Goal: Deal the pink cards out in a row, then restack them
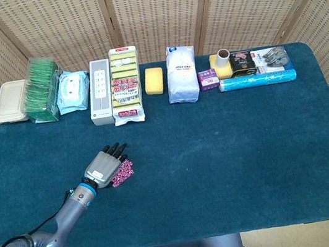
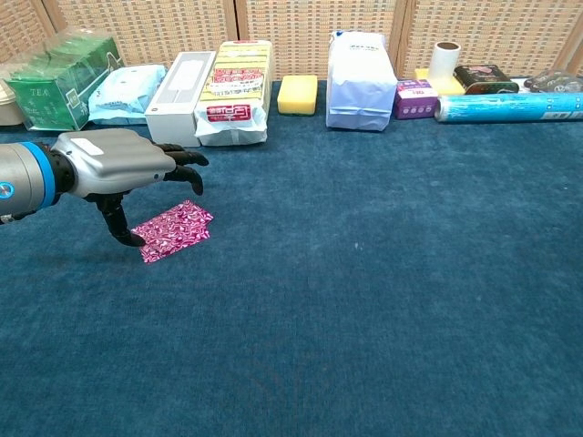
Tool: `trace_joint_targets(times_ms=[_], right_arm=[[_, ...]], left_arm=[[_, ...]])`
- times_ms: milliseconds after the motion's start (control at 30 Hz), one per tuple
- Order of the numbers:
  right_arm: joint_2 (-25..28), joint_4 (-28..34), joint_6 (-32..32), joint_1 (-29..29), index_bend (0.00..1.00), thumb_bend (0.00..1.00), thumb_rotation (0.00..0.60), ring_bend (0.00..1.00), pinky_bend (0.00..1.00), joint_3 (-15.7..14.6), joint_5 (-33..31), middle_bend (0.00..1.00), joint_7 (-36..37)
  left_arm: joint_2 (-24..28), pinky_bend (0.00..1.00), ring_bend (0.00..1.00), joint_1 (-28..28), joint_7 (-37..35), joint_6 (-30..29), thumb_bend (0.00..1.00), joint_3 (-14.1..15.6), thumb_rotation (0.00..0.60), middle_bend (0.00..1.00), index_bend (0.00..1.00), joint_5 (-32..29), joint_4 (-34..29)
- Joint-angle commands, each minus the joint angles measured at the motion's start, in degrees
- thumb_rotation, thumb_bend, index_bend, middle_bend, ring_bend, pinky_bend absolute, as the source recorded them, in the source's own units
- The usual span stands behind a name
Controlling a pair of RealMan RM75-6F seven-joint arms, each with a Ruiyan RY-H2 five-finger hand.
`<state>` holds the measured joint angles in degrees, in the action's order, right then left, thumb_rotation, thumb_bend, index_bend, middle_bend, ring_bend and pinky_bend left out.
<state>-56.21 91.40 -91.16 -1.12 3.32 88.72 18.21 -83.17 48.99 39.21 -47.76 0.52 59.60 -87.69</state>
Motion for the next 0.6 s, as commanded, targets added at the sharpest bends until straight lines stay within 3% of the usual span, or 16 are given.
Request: trace_joint_targets(times_ms=[33,333,600], right_arm=[[-0.04,-0.11,-0.06,-0.05,0.09,0.00,0.600,0.00,0.00,-0.02,0.01,0.00,0.03],[0.02,-0.23,-0.21,-0.13,0.09,0.00,0.600,0.00,0.00,-0.02,0.03,0.00,0.32],[0.07,0.04,-0.34,-0.18,0.09,0.00,0.600,0.00,0.00,-0.17,0.39,0.00,-0.04]], left_arm=[[-0.06,0.15,0.00,0.05,0.02,-0.05,0.17,0.08,0.600,0.00,0.17,-0.16,0.00],[3.35,0.15,0.00,-1.12,-4.35,-1.51,0.17,-1.54,0.600,0.00,0.16,-1.62,-2.56],[10.95,0.15,0.00,0.35,-6.20,2.93,0.16,-2.02,0.600,0.00,0.16,-17.50,-9.69]])
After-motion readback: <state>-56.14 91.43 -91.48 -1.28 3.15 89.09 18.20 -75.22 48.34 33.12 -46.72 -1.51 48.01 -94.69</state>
